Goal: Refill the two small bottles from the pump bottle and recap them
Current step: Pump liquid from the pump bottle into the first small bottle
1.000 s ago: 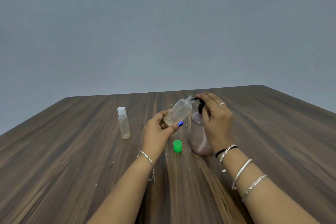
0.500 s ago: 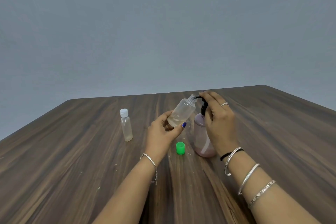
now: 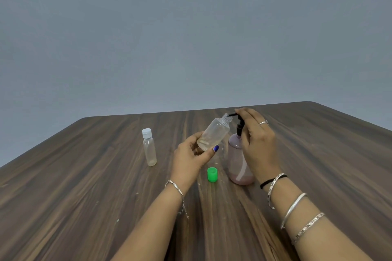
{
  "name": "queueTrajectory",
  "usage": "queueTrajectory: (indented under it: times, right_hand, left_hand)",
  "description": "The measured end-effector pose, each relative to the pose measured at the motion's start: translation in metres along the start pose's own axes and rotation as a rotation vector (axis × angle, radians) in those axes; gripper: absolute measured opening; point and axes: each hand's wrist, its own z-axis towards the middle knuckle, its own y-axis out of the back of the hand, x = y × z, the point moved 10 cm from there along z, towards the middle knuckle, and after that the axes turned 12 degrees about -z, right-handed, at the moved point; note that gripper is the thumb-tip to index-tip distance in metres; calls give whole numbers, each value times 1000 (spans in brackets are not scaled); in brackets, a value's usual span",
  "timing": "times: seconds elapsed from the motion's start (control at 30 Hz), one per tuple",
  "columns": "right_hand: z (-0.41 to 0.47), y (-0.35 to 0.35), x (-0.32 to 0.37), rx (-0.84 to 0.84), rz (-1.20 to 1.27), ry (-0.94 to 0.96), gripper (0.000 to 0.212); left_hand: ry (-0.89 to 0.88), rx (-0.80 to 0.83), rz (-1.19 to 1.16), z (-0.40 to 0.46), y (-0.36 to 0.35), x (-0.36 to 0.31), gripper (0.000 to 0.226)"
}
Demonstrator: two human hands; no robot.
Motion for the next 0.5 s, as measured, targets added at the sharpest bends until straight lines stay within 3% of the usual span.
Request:
queueTrajectory:
  times: [0.5]
  right_hand:
    - [4,3,4,5,14,-2,46]
  left_hand:
    - [4,-15,-22,3,4,1,36]
